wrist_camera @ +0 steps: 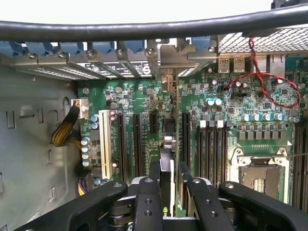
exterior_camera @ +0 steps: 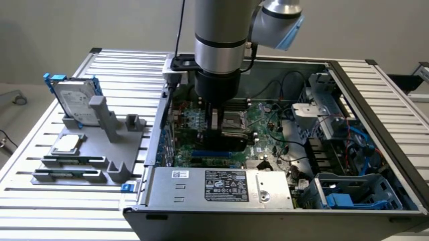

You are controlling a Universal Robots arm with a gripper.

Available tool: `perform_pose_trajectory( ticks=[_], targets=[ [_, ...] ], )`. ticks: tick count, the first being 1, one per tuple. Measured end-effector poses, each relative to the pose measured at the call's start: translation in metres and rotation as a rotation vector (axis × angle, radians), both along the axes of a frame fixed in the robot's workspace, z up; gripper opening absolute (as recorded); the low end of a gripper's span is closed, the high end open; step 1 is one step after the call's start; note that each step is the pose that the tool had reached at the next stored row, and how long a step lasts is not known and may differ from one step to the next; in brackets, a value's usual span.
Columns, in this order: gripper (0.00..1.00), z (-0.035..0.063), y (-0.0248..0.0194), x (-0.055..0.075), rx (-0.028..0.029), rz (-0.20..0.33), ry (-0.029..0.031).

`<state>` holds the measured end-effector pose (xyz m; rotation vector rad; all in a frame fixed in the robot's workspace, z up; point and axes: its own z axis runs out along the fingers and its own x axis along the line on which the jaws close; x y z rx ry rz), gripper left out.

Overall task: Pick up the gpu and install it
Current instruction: 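Insert the gpu into the slot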

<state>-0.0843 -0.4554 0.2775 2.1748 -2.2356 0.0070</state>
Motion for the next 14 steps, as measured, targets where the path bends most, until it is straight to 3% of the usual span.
perform_pose_trajectory(
  ticks=[14],
  targets=[
    [0.26,-0.0043,0.0,-0.002,0.0,0.014,0.0]
  ],
)
